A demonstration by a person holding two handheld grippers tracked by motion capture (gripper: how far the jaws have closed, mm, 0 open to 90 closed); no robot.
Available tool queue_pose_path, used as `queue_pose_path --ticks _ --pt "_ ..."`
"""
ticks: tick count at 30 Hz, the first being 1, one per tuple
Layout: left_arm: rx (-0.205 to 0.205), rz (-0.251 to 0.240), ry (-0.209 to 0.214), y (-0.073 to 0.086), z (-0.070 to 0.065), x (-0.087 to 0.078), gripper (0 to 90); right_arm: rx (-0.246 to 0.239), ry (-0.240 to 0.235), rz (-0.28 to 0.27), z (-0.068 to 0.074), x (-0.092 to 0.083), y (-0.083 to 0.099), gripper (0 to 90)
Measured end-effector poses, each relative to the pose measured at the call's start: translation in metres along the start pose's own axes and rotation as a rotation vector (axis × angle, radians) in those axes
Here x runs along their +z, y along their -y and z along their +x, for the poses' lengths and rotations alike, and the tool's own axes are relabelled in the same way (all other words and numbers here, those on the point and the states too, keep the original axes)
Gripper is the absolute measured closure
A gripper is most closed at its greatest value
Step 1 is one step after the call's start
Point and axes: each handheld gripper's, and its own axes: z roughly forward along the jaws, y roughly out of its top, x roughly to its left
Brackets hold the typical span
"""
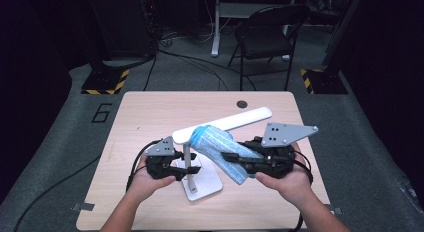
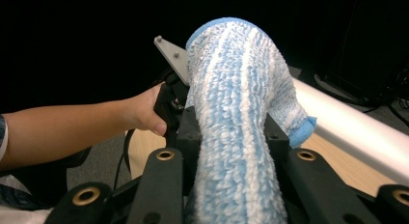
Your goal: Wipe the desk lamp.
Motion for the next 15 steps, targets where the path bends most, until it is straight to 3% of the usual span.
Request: queue_pose_path --ticks 15 --pt "0.01 0.002 0.002 0.0 0.0 0.002 50.7 0.011 0.002 -0.007 -0.005 0.0 -0.013 69.3"
